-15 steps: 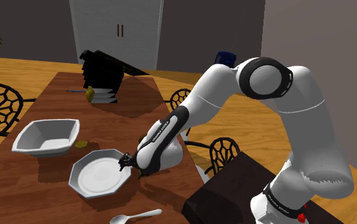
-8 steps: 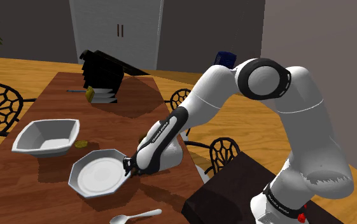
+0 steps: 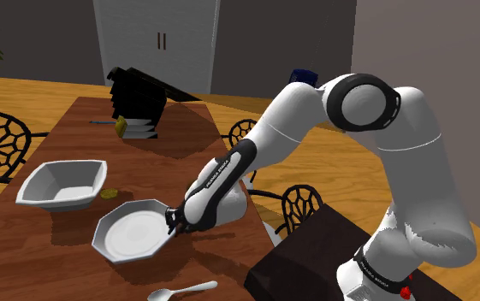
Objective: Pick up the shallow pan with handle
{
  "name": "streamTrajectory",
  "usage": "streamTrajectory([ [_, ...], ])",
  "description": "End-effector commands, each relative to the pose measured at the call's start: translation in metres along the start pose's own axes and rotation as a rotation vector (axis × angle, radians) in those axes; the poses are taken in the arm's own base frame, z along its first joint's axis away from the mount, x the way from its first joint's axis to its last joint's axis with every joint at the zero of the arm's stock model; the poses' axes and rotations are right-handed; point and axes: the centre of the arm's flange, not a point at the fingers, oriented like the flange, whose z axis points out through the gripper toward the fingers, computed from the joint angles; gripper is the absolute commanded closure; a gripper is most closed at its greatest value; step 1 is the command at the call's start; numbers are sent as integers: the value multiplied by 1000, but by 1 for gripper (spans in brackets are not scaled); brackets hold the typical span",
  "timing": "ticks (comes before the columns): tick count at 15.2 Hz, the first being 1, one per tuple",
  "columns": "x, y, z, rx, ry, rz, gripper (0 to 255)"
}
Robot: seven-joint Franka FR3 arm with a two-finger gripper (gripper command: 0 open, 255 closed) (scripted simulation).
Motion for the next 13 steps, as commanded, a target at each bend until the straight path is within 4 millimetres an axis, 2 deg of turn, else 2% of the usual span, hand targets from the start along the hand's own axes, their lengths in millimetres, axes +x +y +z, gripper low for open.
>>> streamTrajectory([
  [1,0,-4,-10,0,1,2,255],
  [11,-3,-25,-58,0,1,2,255],
  [13,-3,-25,-59,0,1,2,255],
])
